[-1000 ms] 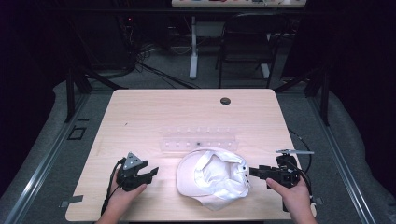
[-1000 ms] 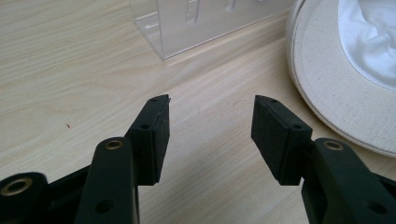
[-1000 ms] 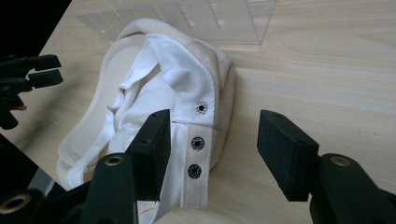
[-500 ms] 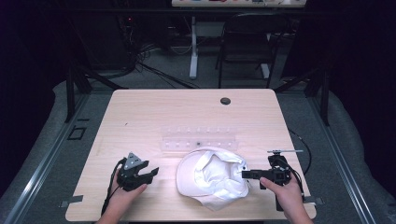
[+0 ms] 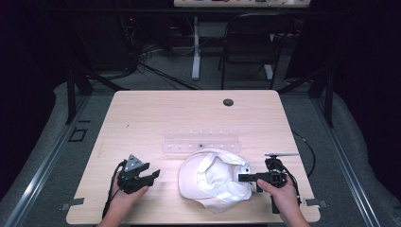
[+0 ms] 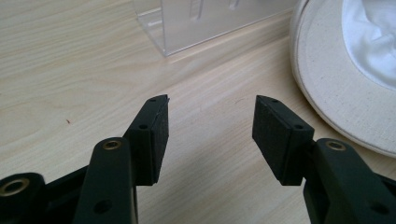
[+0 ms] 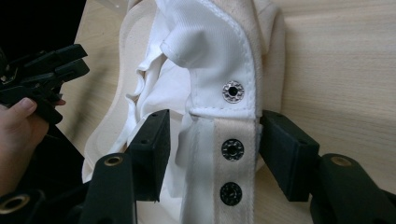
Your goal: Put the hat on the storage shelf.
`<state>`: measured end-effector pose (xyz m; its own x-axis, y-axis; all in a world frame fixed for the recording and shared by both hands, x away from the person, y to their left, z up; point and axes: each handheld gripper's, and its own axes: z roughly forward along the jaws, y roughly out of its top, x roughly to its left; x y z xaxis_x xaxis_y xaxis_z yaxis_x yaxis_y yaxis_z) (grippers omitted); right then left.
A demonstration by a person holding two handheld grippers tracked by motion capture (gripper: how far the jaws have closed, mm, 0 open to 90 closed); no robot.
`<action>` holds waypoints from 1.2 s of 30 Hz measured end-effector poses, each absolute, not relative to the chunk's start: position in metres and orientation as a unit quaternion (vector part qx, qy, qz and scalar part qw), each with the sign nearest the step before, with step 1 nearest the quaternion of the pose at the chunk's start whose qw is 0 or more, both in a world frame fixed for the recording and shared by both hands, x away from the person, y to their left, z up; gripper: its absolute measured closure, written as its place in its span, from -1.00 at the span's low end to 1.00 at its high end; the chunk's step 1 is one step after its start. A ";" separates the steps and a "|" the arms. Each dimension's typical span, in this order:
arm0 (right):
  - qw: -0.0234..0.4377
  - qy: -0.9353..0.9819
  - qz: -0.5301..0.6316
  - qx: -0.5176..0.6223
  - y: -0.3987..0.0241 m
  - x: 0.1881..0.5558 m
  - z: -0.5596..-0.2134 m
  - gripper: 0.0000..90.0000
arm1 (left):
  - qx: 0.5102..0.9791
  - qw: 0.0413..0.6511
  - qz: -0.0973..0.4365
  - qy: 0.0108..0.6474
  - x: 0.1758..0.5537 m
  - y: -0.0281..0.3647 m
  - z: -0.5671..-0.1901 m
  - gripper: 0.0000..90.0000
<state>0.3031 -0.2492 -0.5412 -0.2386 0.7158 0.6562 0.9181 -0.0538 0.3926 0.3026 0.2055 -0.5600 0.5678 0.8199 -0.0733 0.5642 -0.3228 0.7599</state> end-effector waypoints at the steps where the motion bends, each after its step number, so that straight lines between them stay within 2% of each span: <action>1: 0.134 -0.677 -0.403 -0.601 -0.249 0.304 -0.541 -0.01 | 0.798 0.382 0.165 0.436 0.303 0.205 -0.561 0.03; 9: 0.160 -0.662 -0.425 -0.596 -0.251 0.304 -0.530 0.03 | 0.797 0.380 0.164 0.439 0.303 0.206 -0.561 0.03; 13: 0.167 -0.661 -0.435 -0.588 -0.254 0.304 -0.522 0.12 | 0.797 0.387 0.166 0.434 0.302 0.205 -0.558 0.03; 16: 0.172 -0.662 -0.434 -0.586 -0.254 0.304 -0.519 0.23 | 0.799 0.384 0.168 0.431 0.301 0.204 -0.559 0.03; 23: 0.168 -0.667 -0.420 -0.592 -0.251 0.305 -0.515 0.62 | 0.801 0.383 0.168 0.428 0.301 0.204 -0.559 0.03; 36: 0.161 -0.680 -0.402 -0.592 -0.248 0.308 -0.511 0.73 | 0.802 0.381 0.168 0.429 0.302 0.204 -0.559 0.03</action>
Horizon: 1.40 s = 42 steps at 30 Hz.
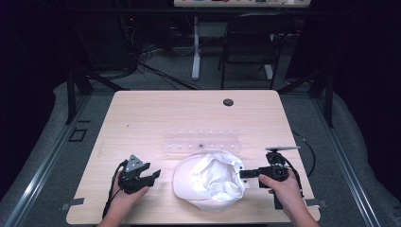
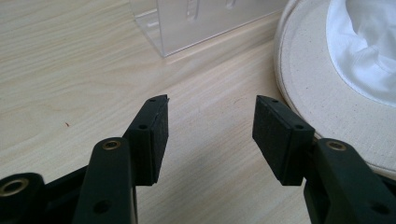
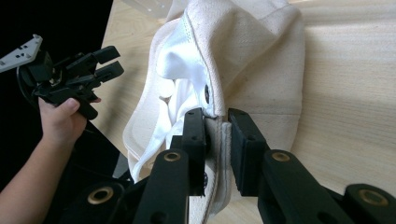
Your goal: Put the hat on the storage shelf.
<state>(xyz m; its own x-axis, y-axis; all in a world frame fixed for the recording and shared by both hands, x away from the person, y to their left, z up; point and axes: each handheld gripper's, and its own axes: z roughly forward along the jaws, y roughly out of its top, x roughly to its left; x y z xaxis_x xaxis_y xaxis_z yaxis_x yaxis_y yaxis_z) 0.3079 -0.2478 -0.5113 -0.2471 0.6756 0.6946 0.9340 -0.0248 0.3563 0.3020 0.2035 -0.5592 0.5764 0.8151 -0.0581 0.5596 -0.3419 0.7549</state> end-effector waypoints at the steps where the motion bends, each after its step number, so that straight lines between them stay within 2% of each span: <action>1: 0.156 -0.681 -0.398 -0.594 -0.247 0.308 -0.510 0.73 | 0.802 0.381 0.167 0.429 0.302 0.203 -0.559 0.03; 14: 0.137 -0.694 -0.392 -0.589 -0.240 0.310 -0.497 0.78 | 0.803 0.380 0.167 0.428 0.302 0.203 -0.560 0.03; 21: 0.106 -0.696 -0.404 -0.584 -0.236 0.308 -0.484 0.79 | 0.804 0.381 0.165 0.425 0.301 0.202 -0.560 0.03; 42: 0.124 -0.700 -0.425 -0.560 -0.228 0.316 -0.450 0.82 | 0.808 0.378 0.168 0.419 0.300 0.199 -0.561 0.03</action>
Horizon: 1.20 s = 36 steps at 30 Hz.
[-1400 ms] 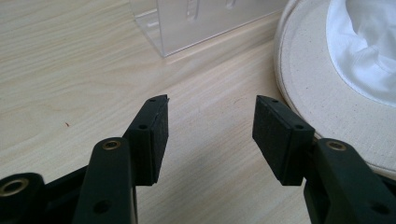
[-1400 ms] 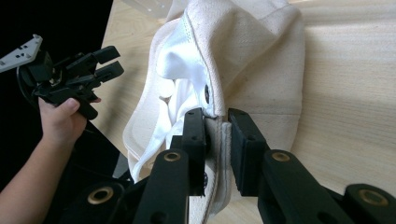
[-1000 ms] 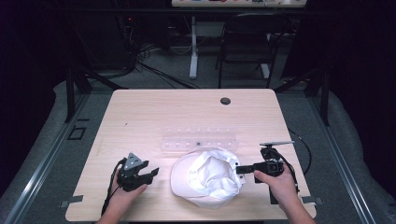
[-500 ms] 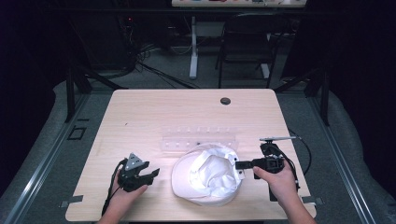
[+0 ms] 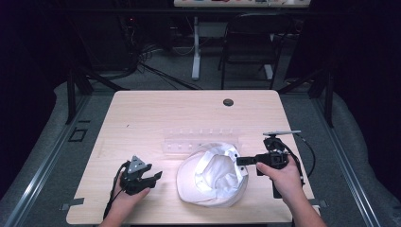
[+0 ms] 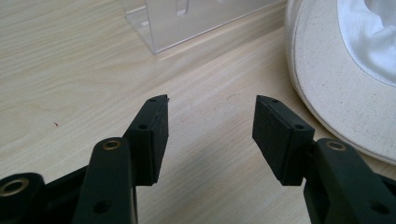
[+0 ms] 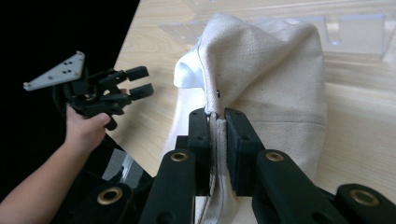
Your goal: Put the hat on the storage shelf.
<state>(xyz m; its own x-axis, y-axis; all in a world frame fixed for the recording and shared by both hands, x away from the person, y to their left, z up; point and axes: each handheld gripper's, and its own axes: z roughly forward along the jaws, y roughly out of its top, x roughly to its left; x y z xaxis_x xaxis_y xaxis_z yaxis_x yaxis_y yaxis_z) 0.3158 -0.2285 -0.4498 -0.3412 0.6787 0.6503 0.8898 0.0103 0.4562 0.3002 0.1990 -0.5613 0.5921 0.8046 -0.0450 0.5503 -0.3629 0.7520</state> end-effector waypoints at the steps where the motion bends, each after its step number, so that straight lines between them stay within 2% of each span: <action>1: 0.123 -0.700 -0.428 -0.558 -0.228 0.316 -0.448 0.82 | 0.807 0.379 0.167 0.421 0.300 0.199 -0.561 0.03; 15: 0.158 -0.684 -0.478 -0.527 -0.220 0.319 -0.424 0.83 | 0.817 0.369 0.174 0.407 0.297 0.192 -0.562 0.03; 22: 0.193 -0.668 -0.501 -0.515 -0.211 0.325 -0.421 0.83 | 0.816 0.371 0.175 0.408 0.297 0.193 -0.561 0.03; 36: 0.203 -0.649 -0.540 -0.496 -0.205 0.320 -0.406 0.83 | 0.816 0.372 0.174 0.407 0.296 0.192 -0.561 0.03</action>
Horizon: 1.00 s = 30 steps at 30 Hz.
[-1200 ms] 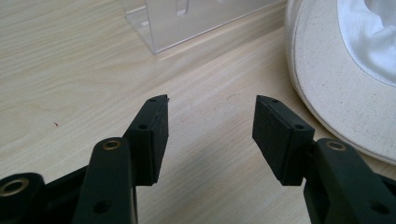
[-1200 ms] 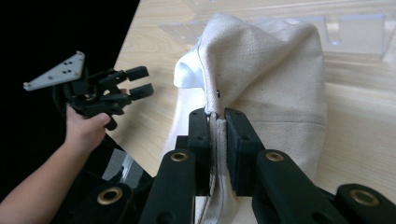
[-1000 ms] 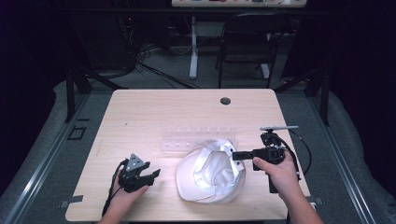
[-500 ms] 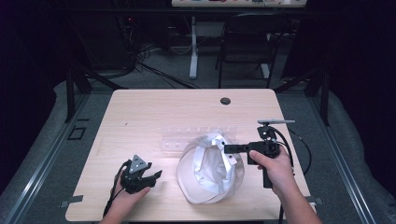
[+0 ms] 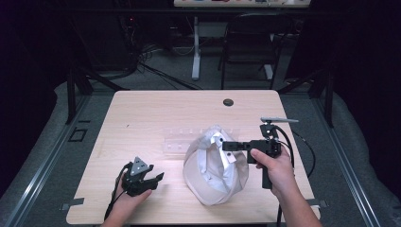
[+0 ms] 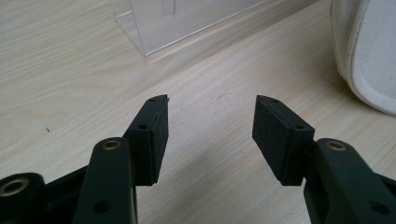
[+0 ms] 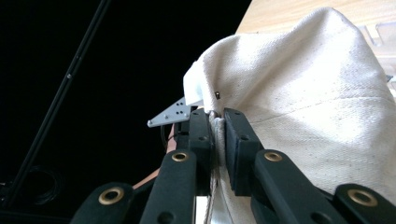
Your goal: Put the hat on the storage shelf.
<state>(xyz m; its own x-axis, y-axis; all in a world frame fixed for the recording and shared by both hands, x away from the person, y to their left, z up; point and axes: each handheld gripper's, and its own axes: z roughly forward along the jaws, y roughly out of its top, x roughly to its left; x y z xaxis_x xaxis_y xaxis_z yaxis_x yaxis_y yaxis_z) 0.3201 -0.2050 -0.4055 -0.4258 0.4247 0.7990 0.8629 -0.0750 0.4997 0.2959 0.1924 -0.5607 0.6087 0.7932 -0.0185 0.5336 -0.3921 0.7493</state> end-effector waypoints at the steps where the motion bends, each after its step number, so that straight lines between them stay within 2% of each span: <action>1: 0.201 -0.646 -0.543 -0.497 -0.206 0.320 -0.405 0.83 | 0.815 0.373 0.174 0.406 0.296 0.192 -0.561 0.03; 18: 0.166 -0.614 -0.578 -0.511 -0.229 0.320 -0.385 0.83 | 0.810 0.386 0.167 0.408 0.296 0.192 -0.559 0.03; 30: 0.153 -0.606 -0.591 -0.510 -0.225 0.327 -0.370 0.83 | 0.801 0.409 0.153 0.410 0.294 0.188 -0.549 0.01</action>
<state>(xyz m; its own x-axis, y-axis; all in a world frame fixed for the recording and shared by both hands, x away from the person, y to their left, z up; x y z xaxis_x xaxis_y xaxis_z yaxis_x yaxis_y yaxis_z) 0.3269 -0.2254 -0.3696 -0.4330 0.4371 0.7883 0.7986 -0.2196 0.5604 0.2940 0.1884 -0.5488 0.6167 0.7819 -0.0906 0.5316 -0.3288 0.7806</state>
